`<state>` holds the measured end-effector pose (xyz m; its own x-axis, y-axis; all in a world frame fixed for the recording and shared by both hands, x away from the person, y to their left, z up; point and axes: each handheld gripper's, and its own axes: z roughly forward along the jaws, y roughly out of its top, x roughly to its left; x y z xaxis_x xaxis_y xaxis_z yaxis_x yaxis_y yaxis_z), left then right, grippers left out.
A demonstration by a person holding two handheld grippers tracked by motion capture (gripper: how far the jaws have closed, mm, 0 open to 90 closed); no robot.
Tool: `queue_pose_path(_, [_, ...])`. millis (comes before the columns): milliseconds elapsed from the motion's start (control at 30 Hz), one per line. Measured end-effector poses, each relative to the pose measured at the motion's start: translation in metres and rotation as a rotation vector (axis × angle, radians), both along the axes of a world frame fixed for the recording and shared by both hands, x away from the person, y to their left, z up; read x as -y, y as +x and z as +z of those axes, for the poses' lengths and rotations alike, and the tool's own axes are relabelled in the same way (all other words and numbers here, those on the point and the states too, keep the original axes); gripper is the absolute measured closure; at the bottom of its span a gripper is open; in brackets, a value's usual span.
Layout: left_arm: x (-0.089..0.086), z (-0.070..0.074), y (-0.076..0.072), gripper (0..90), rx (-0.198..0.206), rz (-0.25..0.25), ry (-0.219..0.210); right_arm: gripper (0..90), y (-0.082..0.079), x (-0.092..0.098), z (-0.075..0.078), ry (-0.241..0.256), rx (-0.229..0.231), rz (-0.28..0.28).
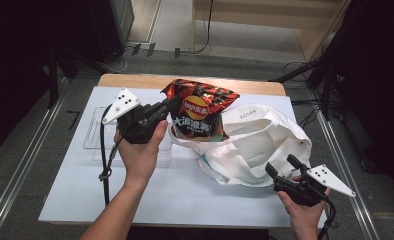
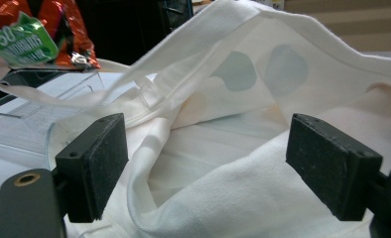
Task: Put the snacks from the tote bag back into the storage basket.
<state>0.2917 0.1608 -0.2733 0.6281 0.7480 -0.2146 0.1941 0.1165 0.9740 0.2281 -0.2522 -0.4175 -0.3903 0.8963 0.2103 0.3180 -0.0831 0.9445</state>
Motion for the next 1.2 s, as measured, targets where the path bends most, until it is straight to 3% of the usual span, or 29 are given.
queue_pose_path(100, [-0.004, 0.002, 0.0, 90.0, -0.007, -0.012, -0.033, 17.4, 0.0, 0.0, 0.0, -0.008, 0.0, -0.007])
queue_pose_path(167, [0.0, 0.003, 0.0, 90.0, -0.003, -0.02, -0.029, 17.4, 0.0, -0.001, -0.001, -0.009, -0.004, -0.007])
queue_pose_path(500, [0.046, -0.003, 0.01, 90.0, -0.022, -0.094, -0.046, 18.3, 0.0, -0.004, -0.002, -0.01, -0.025, -0.01])
queue_pose_path(667, [0.056, 0.0, 0.017, 90.0, -0.021, -0.107, -0.062, 18.9, 0.001, -0.002, -0.003, -0.009, -0.025, -0.014])
queue_pose_path(900, [0.045, 0.002, 0.019, 90.0, -0.009, -0.076, -0.06, 18.9, 0.001, 0.0, -0.002, -0.014, -0.019, -0.018])
queue_pose_path(1200, [0.015, 0.002, 0.021, 90.0, 0.0, -0.009, -0.06, 18.9, 0.0, 0.0, -0.001, -0.024, -0.009, -0.025])
